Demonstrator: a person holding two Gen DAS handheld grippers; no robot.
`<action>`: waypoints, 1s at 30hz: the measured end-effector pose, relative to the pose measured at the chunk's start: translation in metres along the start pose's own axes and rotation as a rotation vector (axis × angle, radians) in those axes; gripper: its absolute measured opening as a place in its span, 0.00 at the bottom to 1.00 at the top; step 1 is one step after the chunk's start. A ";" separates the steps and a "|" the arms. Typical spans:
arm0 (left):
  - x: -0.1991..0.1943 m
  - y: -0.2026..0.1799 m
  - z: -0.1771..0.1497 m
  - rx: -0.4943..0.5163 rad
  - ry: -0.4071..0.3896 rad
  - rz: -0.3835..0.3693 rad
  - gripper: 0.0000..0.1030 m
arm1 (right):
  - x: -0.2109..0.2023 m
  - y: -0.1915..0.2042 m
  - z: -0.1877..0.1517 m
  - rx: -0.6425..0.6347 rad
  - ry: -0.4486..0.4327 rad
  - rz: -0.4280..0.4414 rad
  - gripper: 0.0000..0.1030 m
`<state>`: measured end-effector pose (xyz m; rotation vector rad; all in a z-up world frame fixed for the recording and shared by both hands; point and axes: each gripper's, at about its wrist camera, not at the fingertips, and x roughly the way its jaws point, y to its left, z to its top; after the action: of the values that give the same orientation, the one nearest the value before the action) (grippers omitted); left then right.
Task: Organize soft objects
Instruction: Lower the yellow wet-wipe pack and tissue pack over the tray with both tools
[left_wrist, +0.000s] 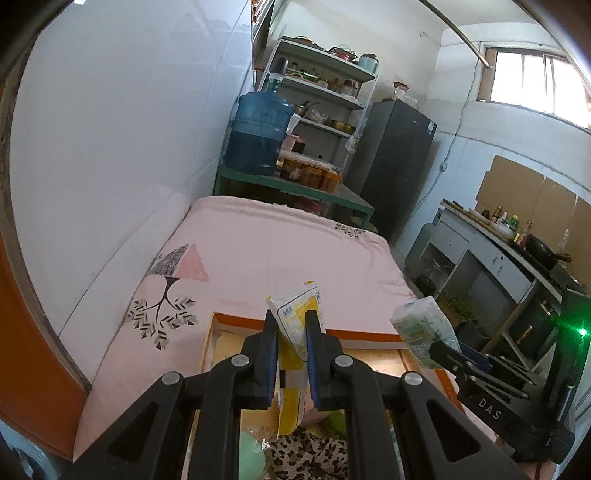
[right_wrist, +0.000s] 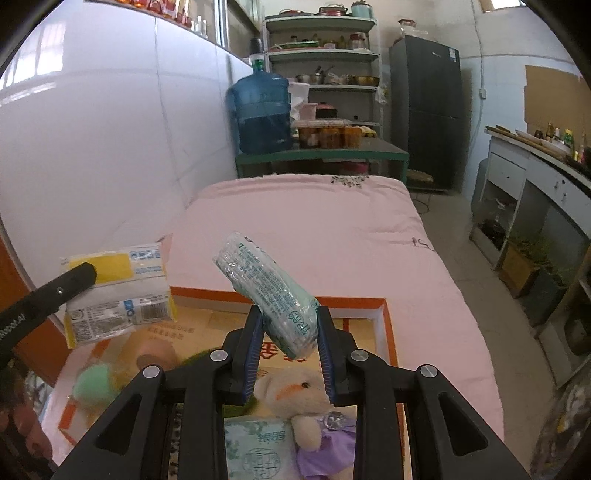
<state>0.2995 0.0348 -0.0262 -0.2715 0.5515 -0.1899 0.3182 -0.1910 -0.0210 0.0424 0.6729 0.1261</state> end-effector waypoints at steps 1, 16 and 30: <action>0.001 0.000 -0.001 0.002 0.004 0.005 0.13 | 0.003 -0.001 -0.001 -0.001 0.009 -0.007 0.28; 0.017 0.004 -0.007 0.032 0.063 0.061 0.13 | 0.025 0.000 -0.009 -0.023 0.081 -0.028 0.28; 0.027 0.012 -0.012 0.025 0.089 0.091 0.14 | 0.034 0.010 -0.014 -0.068 0.106 -0.052 0.28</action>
<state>0.3166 0.0368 -0.0525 -0.2142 0.6475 -0.1212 0.3350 -0.1766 -0.0519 -0.0477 0.7744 0.1018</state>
